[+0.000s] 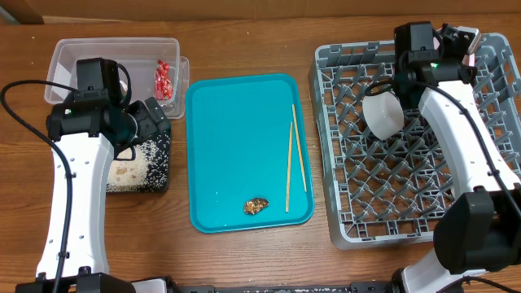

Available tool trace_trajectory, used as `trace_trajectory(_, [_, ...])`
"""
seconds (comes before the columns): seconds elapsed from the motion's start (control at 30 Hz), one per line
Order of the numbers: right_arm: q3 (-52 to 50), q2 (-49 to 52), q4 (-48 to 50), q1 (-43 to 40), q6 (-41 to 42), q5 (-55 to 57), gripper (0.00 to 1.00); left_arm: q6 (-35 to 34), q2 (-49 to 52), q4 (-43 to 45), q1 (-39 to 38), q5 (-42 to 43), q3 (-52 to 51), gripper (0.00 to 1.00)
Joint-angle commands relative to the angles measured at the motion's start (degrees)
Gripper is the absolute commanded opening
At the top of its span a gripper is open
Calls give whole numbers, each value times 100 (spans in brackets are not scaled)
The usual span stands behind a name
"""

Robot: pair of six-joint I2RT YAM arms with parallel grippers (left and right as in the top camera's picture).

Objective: Sort waste into correct bins and load items into the dishwasher
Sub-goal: 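Lower the white plate upright into the rack slots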

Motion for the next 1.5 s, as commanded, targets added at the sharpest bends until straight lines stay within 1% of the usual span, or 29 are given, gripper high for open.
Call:
trace_trajectory(0.0, [-17,26,42,-7,42,-221,4,-59,-103,4,13,-74,116,100])
trace_trajectory(0.1, [-17,28,195,-13,-7,192,4,-59,-103,4,13,-74,116,100])
trace_trajectory(0.17, [-17,28,356,-17,-186,352,4,-59,-103,4,13,-74,116,100])
trace_trajectory(0.27, [-17,28,592,-17,-439,365,4,-59,-103,4,13,-74,116,100])
trace_trajectory(0.4, [-17,39,664,-17,-450,369,4,-59,-103,4,13,-74,116,100])
trace_trajectory(0.57, [-17,157,658,-39,-608,376,4,-59,-103,4,13,-74,116,100])
trace_trajectory(0.77, [-48,297,610,-37,-605,341,4,-59,-103,4,13,-74,116,100])
trace_trajectory(1.0, [-50,317,192,85,-586,-299,4,-59,-103,4,13,-74,116,100])
trace_trajectory(1.03, [-50,317,57,142,-586,-332,6,-59,-103,4,13,-74,116,100])
trace_trajectory(1.1, [-50,317,-142,280,-584,-345,20,-59,-103,4,13,-74,116,100])
trace_trajectory(1.13, [-50,315,-186,350,-584,-345,32,-59,-103,4,13,-74,116,100])
trace_trajectory(1.17, [-46,315,-197,420,-584,-345,47,-59,-103,4,13,-74,116,100])
trace_trajectory(1.23, [-15,293,-251,540,-584,-345,59,-59,-103,4,13,-74,116,100])
trace_trajectory(1.27, [0,264,-299,610,-584,-345,61,-59,-103,4,13,-74,116,100])
trace_trajectory(1.37, [52,70,-385,826,-579,-345,73,-59,-103,4,13,-74,116,100])
trace_trajectory(1.4, [55,-63,-380,896,-544,-348,79,-59,-103,4,13,-74,116,100])
trace_trajectory(1.47, [55,-308,-382,949,-293,-387,87,-59,-103,4,13,-74,116,100])
